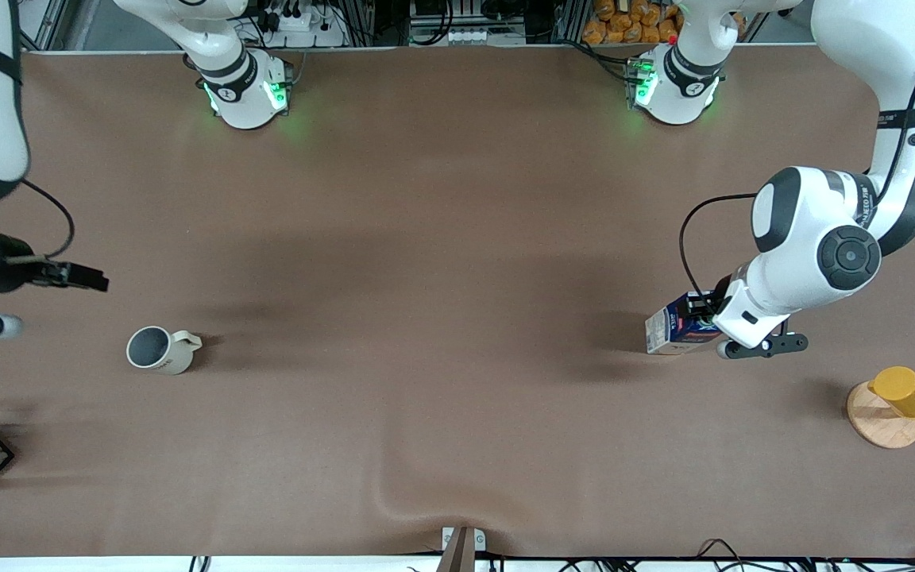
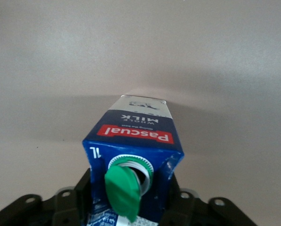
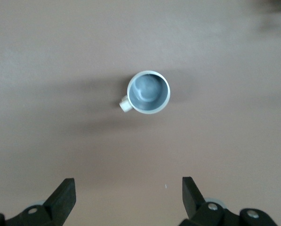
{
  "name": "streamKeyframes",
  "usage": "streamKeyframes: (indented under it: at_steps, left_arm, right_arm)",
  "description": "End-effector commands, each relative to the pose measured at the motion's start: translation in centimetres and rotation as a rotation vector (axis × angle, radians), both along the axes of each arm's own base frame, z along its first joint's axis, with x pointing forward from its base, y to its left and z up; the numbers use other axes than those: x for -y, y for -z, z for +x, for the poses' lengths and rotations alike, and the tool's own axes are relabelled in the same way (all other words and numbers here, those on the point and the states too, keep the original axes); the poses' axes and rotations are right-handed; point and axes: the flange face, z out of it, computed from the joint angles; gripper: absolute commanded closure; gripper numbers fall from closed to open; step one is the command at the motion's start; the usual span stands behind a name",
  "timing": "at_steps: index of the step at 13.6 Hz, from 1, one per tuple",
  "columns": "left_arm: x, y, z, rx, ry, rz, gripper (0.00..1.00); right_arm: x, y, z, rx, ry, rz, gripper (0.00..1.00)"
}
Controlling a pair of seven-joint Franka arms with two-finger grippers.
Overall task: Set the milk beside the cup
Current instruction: 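Grasp the white mug rim with the right gripper while the left gripper holds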
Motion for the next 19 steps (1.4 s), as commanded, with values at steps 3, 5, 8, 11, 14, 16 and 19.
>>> streamKeyframes:
  at_steps: [3, 5, 8, 11, 14, 16, 19]
  left_arm:
    - [0.3, -1.0, -0.5, 0.025, 0.010, 0.015, 0.72]
    - [0.1, -1.6, -0.5, 0.035, 0.008, 0.014, 0.72]
    - [0.2, -3.7, -0.4, 0.061, 0.007, 0.013, 0.71]
    - [0.2, -6.0, -0.2, 0.100, 0.014, 0.009, 0.71]
    - [0.4, -7.5, 0.1, 0.126, 0.022, 0.005, 0.71]
    - [1.5, -8.0, -0.2, 0.133, 0.028, -0.002, 0.71]
    - [2.5, -8.9, 0.1, 0.152, 0.036, -0.012, 0.68]
  right_arm:
    - [-2.2, 9.5, 4.7, 0.014, 0.128, -0.006, 0.00]
    - [-2.7, 13.4, 5.0, -0.046, 0.244, 0.012, 0.00]
    - [-1.8, 18.0, 6.0, -0.033, 0.378, 0.038, 0.00]
    - [-1.2, 19.4, 5.8, -0.053, 0.388, 0.035, 0.00]
    - [-0.5, 20.1, 5.1, -0.083, 0.399, 0.032, 0.00]
    - [-0.1, 21.3, 4.6, -0.103, 0.406, 0.028, 0.00]
    - [0.3, 23.2, 4.6, -0.110, 0.410, 0.027, 0.00]
